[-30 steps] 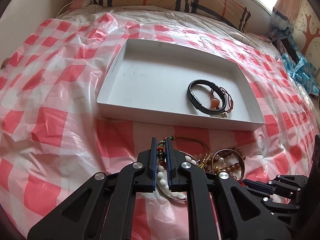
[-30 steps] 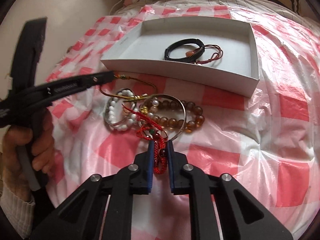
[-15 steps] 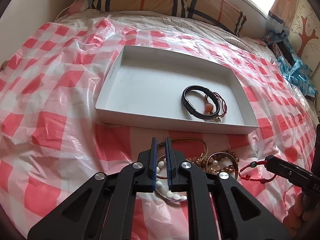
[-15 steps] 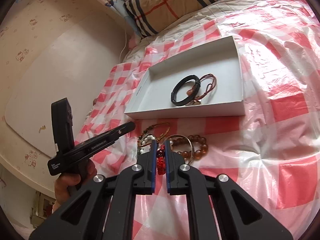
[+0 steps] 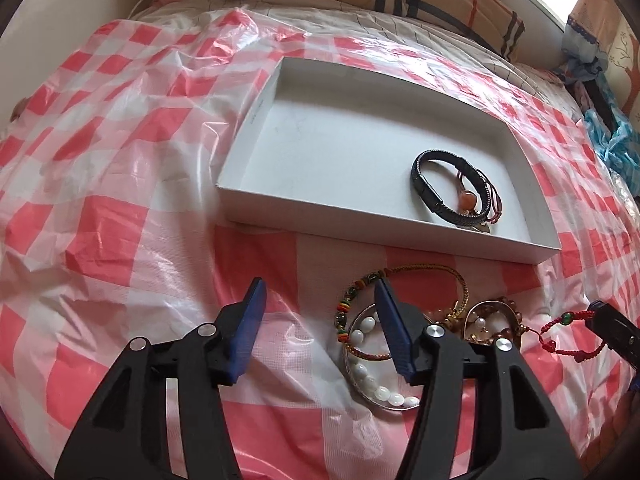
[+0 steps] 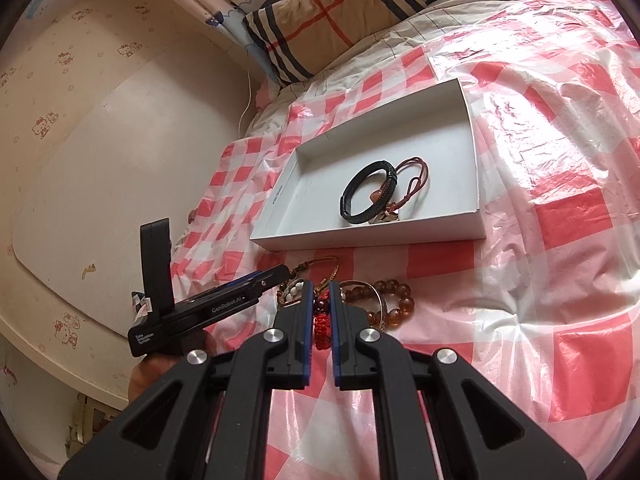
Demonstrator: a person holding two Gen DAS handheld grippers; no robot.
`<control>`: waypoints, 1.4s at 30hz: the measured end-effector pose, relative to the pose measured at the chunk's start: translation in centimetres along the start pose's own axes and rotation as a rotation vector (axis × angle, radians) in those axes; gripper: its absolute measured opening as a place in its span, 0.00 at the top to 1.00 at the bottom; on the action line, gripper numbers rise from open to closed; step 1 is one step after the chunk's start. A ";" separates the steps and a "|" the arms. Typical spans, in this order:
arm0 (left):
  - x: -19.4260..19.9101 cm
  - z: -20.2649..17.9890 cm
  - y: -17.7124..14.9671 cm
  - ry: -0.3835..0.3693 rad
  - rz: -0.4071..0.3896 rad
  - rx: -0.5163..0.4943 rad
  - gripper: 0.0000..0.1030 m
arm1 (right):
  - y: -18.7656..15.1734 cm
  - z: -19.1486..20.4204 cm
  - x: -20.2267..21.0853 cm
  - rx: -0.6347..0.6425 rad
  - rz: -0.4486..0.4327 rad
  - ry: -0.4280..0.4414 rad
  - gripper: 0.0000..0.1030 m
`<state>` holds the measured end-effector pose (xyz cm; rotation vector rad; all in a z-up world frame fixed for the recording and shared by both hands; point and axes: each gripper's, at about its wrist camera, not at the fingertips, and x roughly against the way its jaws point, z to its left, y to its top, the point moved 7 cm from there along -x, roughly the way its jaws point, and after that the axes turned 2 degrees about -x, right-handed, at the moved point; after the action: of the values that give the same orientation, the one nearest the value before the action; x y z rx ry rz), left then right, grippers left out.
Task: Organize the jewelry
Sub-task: 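Lift both held bracelets and carry them over the white box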
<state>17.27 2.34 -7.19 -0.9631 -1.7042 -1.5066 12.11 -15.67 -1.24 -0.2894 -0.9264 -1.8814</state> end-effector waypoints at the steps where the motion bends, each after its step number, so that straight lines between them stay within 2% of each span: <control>1: -0.4 -0.2 -0.1 -0.009 0.012 -0.003 0.48 | 0.0 0.0 0.0 0.003 0.001 0.001 0.92; 3: -0.8 -0.8 -0.4 0.006 0.020 -0.035 0.49 | 0.0 0.2 -0.1 0.010 0.003 0.001 0.92; 4: -0.9 -1.3 -0.4 0.019 0.014 -0.064 0.57 | 0.0 0.2 -0.1 0.013 0.004 0.000 0.92; 5: -0.8 -1.8 -0.5 0.017 0.014 -0.084 0.75 | -0.1 0.3 -0.1 0.013 0.004 0.002 0.92; 6: -0.9 -2.3 -0.6 -0.001 0.024 -0.102 0.83 | 0.0 0.3 -0.1 0.012 0.003 0.004 0.92; 8: -0.5 -2.8 -0.7 0.019 0.011 -0.130 0.93 | 0.0 0.3 -0.1 0.011 0.001 0.004 0.92; 9: -0.3 -2.7 -0.6 0.020 0.002 -0.132 0.95 | 0.0 0.3 -0.1 0.009 0.000 0.005 0.92; 12: 1.2 -2.6 -0.1 -0.041 -0.034 -0.090 0.96 | 0.1 0.2 -0.1 0.004 -0.004 0.006 0.92; 14: 2.4 -2.5 0.4 -0.059 -0.078 -0.082 0.96 | 0.1 0.3 0.0 0.004 -0.007 0.007 0.92; 17: 4.2 -2.8 1.1 -0.125 -0.150 -0.064 1.00 | 0.3 0.4 0.1 0.006 -0.016 0.009 0.92; 20: 6.5 -3.8 1.8 -0.196 -0.240 -0.078 1.00 | 0.6 0.5 0.4 0.006 -0.035 0.016 0.92; 22: 7.2 -4.3 1.9 -0.217 -0.263 -0.095 1.00 | 0.7 0.6 0.6 0.009 -0.046 0.019 0.92; 25: 6.1 -4.7 1.5 -0.167 -0.220 -0.137 1.00 | 0.8 0.6 0.6 0.009 -0.047 0.017 0.92; 27: 3.9 -4.5 1.0 -0.076 -0.156 -0.168 0.99 | 0.9 0.6 0.6 0.011 -0.046 0.015 0.92; 28: 2.8 -4.4 0.7 -0.020 -0.127 -0.187 0.95 | 0.9 0.7 0.6 0.012 -0.046 0.014 0.92; 30: 1.3 -4.1 0.3 0.040 -0.096 -0.208 0.79 | 0.9 0.7 0.6 0.012 -0.044 0.017 0.92; 31: 0.7 -4.0 0.4 0.060 -0.090 -0.207 0.63 | 0.9 0.8 0.6 0.011 -0.044 0.018 0.92; 32: 0.2 -3.9 0.4 0.075 -0.088 -0.206 0.55 | 0.8 0.8 0.6 0.012 -0.043 0.020 0.92; 33: -0.3 -3.8 0.4 0.093 -0.080 -0.206 0.55 | 0.8 0.9 0.5 0.013 -0.041 0.022 0.92; 34: -1.0 -3.6 0.2 0.107 -0.055 -0.205 0.56 | 0.8 0.9 0.5 0.015 -0.040 0.024 0.92; 35: -1.7 -3.4 0.0 0.101 -0.026 -0.191 0.62 | 0.8 0.9 0.4 0.018 -0.038 0.026 0.92; 36: -1.9 -3.2 0.0 0.090 -0.015 -0.178 0.72 | 0.8 1.0 0.4 0.020 -0.036 0.028 0.92; 37: -1.9 -3.2 -0.1 0.091 -0.004 -0.175 0.88 | 0.8 1.1 0.4 0.022 -0.034 0.032 0.92; 38: -1.9 -3.2 -0.2 0.090 -0.001 -0.181 0.94 | 0.8 1.2 0.4 0.023 -0.034 0.035 0.92; 42: -0.4 -3.3 0.0 0.005 -0.024 -0.137 0.95 | 0.9 1.2 0.5 0.021 -0.045 0.042 0.92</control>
<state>17.53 -1.02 -7.13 -1.0113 -1.6317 -1.6571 12.42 -15.36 0.29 -0.2176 -0.9307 -1.9105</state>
